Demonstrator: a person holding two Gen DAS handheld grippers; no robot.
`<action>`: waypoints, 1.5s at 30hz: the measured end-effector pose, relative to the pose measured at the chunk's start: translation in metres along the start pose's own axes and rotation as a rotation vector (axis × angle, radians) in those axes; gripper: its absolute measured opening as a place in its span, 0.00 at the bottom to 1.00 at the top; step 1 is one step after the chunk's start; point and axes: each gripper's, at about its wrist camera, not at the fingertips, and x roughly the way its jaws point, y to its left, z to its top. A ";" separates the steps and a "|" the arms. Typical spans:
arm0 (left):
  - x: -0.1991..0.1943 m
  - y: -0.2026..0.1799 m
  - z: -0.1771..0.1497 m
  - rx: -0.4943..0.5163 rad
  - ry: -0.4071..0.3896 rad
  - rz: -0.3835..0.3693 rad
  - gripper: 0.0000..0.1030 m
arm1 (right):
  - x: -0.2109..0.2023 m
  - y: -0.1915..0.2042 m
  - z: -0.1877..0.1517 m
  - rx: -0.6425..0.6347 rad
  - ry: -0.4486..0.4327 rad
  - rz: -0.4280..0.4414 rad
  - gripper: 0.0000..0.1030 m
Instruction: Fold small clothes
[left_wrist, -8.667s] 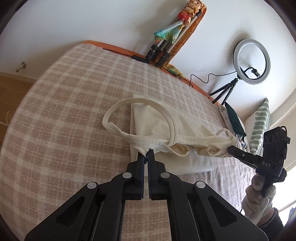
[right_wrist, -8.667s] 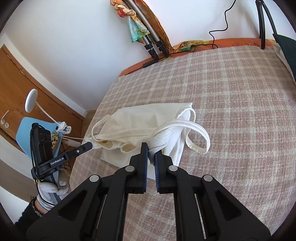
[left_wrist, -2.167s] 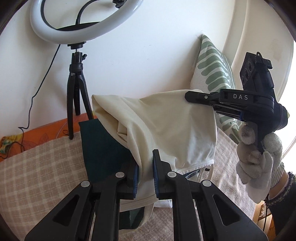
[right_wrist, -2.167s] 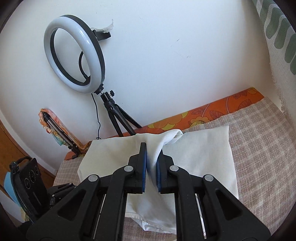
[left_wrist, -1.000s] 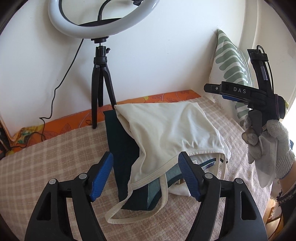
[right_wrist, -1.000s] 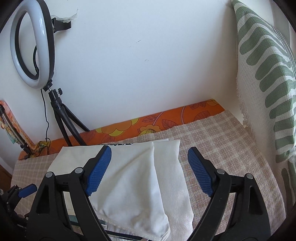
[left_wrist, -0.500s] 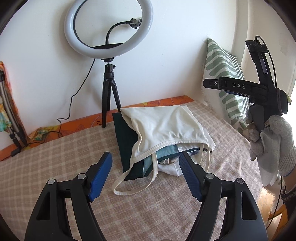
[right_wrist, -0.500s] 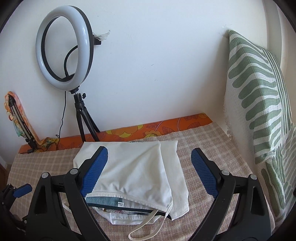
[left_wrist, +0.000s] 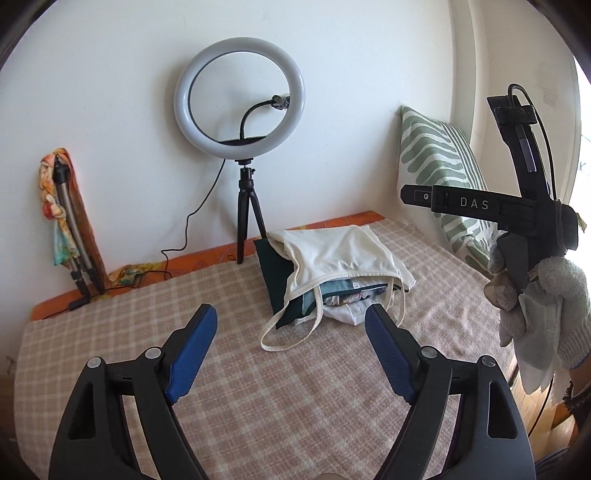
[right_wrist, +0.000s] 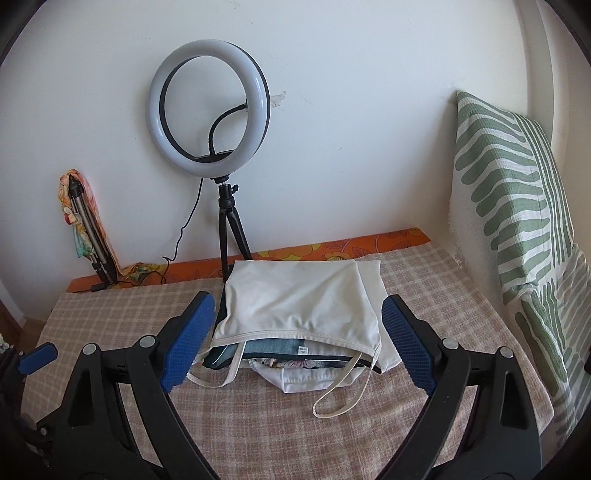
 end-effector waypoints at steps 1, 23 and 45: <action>-0.005 -0.001 -0.004 0.009 -0.003 0.005 0.80 | -0.007 0.003 -0.005 0.002 -0.004 -0.005 0.96; -0.046 0.014 -0.068 0.022 -0.025 0.084 0.96 | -0.036 0.041 -0.088 0.081 -0.010 -0.028 1.00; -0.039 0.016 -0.075 0.021 0.027 0.147 0.99 | -0.023 0.038 -0.096 0.070 -0.023 -0.053 1.00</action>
